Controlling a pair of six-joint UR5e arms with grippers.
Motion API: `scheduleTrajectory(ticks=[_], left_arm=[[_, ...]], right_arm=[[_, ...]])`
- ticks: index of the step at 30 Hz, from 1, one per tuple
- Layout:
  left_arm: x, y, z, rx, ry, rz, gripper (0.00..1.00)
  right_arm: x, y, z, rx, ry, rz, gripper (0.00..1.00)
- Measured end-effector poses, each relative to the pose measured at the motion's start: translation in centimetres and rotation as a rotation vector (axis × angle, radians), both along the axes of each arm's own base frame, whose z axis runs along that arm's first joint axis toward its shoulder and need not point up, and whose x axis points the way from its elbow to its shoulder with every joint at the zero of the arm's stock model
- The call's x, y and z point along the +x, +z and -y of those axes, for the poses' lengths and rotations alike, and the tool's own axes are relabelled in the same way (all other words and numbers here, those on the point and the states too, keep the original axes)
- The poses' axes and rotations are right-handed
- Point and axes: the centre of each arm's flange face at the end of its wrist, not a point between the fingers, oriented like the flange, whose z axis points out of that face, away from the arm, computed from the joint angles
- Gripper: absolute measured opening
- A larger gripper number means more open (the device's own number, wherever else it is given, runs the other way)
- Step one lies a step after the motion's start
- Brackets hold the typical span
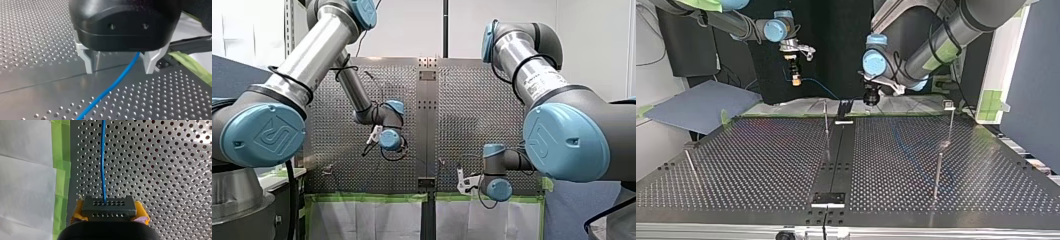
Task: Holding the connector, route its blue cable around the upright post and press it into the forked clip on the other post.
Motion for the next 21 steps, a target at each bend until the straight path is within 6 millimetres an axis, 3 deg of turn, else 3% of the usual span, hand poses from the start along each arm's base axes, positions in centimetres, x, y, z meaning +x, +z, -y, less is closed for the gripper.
scheduleTrajectory(ticks=[5,12,21], left_arm=[[-0.6,-0.3,0.6,-0.012,-0.001,-0.004,0.98],[-1.3,-2.8,1.2,-0.004,-0.006,-0.023,0.98],[-0.5,-4.5,2.2,-0.055,-0.008,-0.012,0.98]], right_arm=[[0.0,0.0,0.1,-0.003,0.0,0.002,0.0],[0.1,0.1,0.1,-0.004,0.0,0.003,0.0],[0.2,0.1,0.1,-0.004,0.007,0.003,0.0]])
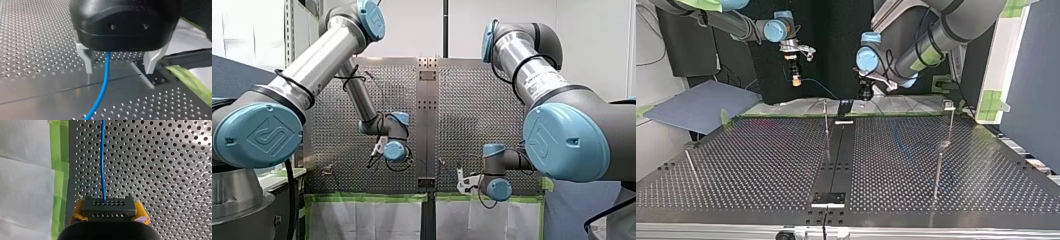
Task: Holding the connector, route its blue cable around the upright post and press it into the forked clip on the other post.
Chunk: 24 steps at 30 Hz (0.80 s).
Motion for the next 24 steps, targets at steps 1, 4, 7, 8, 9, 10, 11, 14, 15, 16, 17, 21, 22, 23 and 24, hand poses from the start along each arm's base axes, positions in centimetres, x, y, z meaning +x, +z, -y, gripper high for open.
scheduleTrajectory(ticks=[1,4,7,8,9,10,11,14,15,16,17,21,22,23,24], left_arm=[[0.1,0.0,0.1,-0.004,0.0,0.001,0.98],[0.2,0.1,0.3,-0.019,0.0,0.004,0.98],[0.2,0.1,0.4,-0.03,0.0,0.003,0.98],[0.2,0.1,0.4,-0.032,0.0,0.003,0.98],[0.1,0.0,0.4,-0.036,-0.001,0.003,0.98],[0.1,0.0,0.5,-0.038,-0.001,0.002,0.98],[0.1,-0.1,0.5,-0.04,-0.002,0.001,0.98],[0.1,-0.5,0.8,-0.043,-0.005,-0.003,0.98],[0.2,-0.7,0.9,-0.042,-0.007,-0.007,0.98],[0.2,-0.9,1.1,-0.041,-0.008,-0.011,0.98],[0.2,-1.1,1.2,-0.04,-0.01,-0.014,0.98],[0.6,-2.3,2.1,-0.059,-0.016,-0.017,0.98],[0.6,-2.5,2.3,-0.065,-0.017,-0.017,0.98],[0.7,-2.7,2.5,-0.069,-0.018,-0.018,0.98],[0.9,-2.8,2.7,-0.074,-0.019,-0.018,0.98]], right_arm=[[0.0,0.0,0.0,0.0,0.001,0.0,0.0],[0.1,0.0,-0.1,-0.001,0.005,0.001,0.0],[0.2,0.0,-0.1,-0.001,0.009,0.001,0.0],[0.2,0.0,-0.2,-0.002,0.011,0.001,0.0],[0.3,0.0,-0.2,-0.002,0.013,0.001,0.0],[0.3,0.0,-0.2,-0.003,0.015,0.001,0.0],[0.3,0.0,-0.2,-0.003,0.017,0.001,0.0],[0.4,0.0,-0.2,-0.004,0.02,0.001,0.0],[0.4,0.0,-0.2,-0.005,0.021,0.002,0.0],[0.5,0.0,-0.2,-0.005,0.022,0.003,0.0],[0.5,0.0,-0.2,-0.006,0.023,0.004,0.0],[0.5,0.1,-0.2,-0.007,0.026,0.005,0.0],[0.6,0.1,-0.2,-0.008,0.027,0.005,0.0],[0.6,0.1,-0.2,-0.008,0.028,0.005,0.0],[0.6,0.1,-0.2,-0.008,0.03,0.005,0.0]])
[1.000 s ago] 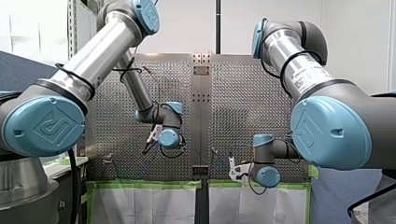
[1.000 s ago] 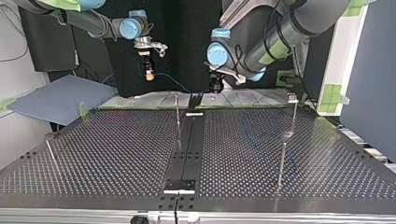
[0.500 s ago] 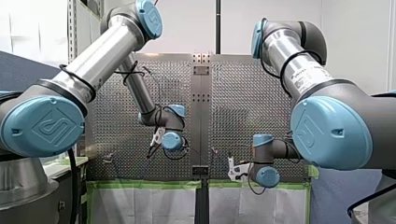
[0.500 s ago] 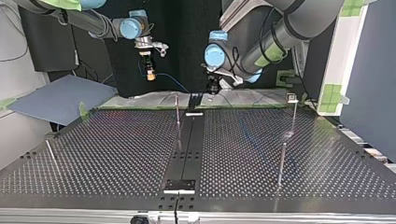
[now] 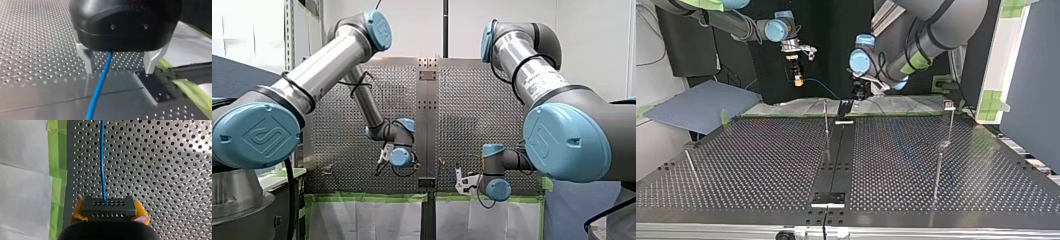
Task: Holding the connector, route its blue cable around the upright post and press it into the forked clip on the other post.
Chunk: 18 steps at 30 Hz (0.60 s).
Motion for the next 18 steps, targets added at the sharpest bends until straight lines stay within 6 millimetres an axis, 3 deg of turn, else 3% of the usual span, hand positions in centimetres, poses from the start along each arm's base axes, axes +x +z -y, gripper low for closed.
scheduleTrajectory(ticks=[11,18], left_arm=[[1.0,0.6,1.6,-0.032,-0.007,0.013,0.98],[0.7,-1.5,2.4,0.006,0.012,-0.019,0.98]], right_arm=[[0.1,0.0,-0.1,0.001,0.008,0.0,0.0],[0.3,0.0,-0.2,-0.002,0.015,-0.008,0.0]])
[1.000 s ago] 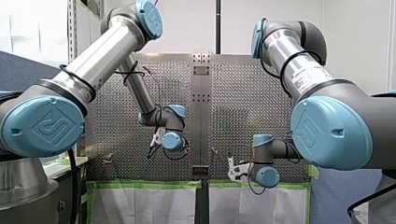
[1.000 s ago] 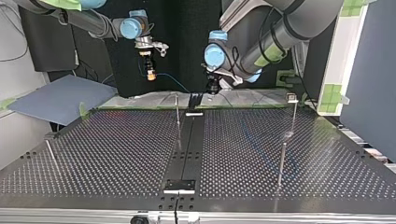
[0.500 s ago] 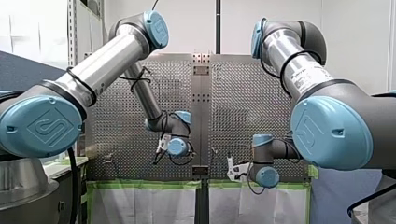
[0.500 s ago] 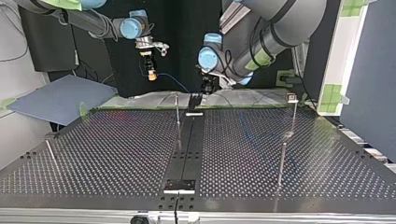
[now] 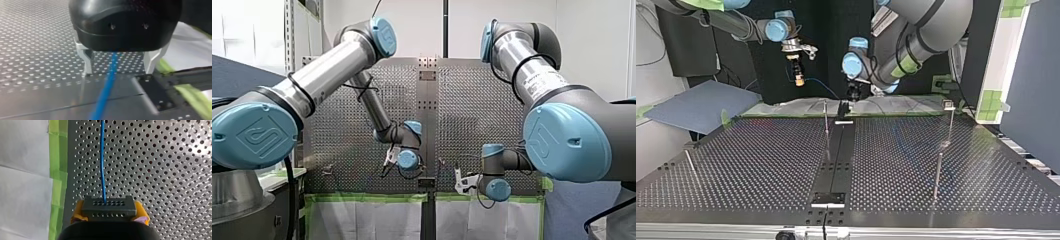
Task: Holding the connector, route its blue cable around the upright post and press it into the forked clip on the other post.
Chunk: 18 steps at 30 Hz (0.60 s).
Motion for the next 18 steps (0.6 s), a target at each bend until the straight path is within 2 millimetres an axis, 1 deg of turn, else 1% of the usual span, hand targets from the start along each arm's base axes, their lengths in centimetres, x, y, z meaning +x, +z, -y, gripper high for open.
scheduleTrajectory(ticks=[3,5,18], left_arm=[[-0.3,-1.2,0.1,-0.007,0.007,-0.006,0.98],[-0.4,-1.4,0.2,-0.016,0.008,-0.001,0.98],[0.6,-0.9,1.2,-0.121,-0.004,0.079,0.98]], right_arm=[[0.3,0.0,-0.2,-0.003,0.009,0.0,0.0],[0.4,0.0,-0.3,-0.004,0.016,-0.001,0.0],[1.2,0.1,-0.7,-0.004,0.037,-0.009,0.0]])
